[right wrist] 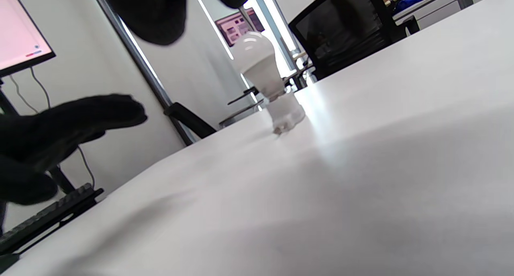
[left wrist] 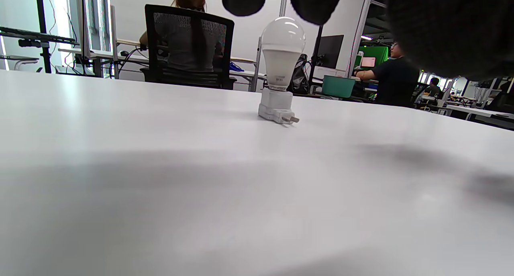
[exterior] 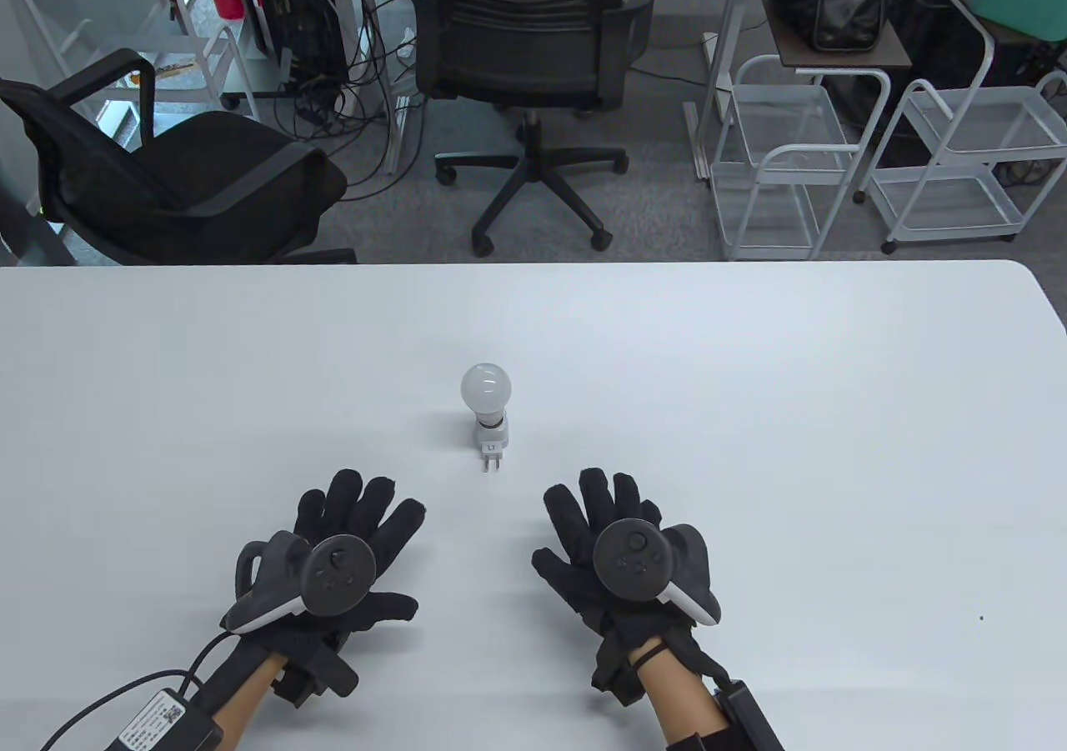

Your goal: Screw light bulb into light bulb socket (Screw with right hand)

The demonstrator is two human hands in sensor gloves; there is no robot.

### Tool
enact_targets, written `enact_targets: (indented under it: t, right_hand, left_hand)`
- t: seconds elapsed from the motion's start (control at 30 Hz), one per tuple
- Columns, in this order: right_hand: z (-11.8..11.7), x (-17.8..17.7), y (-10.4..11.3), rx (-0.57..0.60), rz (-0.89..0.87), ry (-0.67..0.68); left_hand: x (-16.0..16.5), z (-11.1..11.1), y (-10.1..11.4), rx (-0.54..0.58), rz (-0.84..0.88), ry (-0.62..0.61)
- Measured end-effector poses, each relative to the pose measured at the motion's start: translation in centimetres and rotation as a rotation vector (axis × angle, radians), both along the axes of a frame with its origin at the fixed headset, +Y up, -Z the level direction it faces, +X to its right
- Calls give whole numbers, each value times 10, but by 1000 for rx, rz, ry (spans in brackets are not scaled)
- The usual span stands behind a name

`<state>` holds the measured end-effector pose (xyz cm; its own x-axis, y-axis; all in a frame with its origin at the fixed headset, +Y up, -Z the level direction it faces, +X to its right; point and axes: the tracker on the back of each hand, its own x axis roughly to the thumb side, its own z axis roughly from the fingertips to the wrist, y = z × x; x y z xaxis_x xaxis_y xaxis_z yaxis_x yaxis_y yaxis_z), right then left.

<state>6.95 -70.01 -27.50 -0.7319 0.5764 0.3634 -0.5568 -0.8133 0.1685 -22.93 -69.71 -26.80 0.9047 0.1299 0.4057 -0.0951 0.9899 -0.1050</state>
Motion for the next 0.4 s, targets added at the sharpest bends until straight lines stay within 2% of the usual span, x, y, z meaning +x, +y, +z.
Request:
enact_targets:
  t: [0.4]
  right_hand:
    - [3,-17,-5,-14,22,92]
  left_hand:
    - [-7,-3,-5,-20,14,16]
